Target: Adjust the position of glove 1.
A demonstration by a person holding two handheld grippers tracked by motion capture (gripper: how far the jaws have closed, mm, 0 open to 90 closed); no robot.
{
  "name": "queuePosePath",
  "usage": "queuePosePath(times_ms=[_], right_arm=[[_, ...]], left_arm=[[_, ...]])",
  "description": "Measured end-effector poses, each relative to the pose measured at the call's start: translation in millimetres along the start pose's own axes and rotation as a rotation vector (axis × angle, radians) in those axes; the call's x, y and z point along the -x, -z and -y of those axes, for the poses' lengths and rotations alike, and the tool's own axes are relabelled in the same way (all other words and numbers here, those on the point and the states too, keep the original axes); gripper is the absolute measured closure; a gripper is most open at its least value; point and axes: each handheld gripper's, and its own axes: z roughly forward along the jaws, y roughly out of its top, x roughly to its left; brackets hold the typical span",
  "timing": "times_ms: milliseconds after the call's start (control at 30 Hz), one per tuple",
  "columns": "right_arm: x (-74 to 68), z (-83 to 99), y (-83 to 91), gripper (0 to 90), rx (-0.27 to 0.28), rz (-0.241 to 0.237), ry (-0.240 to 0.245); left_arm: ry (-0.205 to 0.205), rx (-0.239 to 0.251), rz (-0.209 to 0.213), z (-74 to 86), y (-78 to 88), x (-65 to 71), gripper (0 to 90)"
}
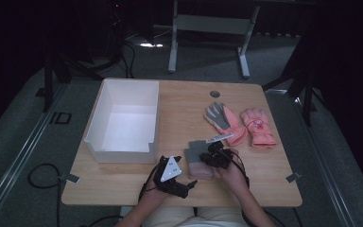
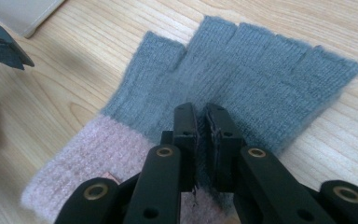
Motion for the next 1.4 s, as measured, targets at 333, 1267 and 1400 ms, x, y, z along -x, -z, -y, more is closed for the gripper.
queuePosePath(times_ms=[333,1267,1400], right_arm=[[5.9,-0.1,5.6,64.2,0.018,-0.041,0.002],[57.0,-19.4,-0.3,49.5,0.073,0.012,-0.153],[57.3,-18.7,-11.5,45.2,0.04,0.01,-0.179]], left_arm=[[-0.024,0.042,0.019,-3.7,2.6,2.5,0.0],[-0.456,-0.281,0.062,-24.9,-44.7,18.9,22.8],[-0.468,-0.28,0.013,-22.5,-45.2,16.3,36.8]])
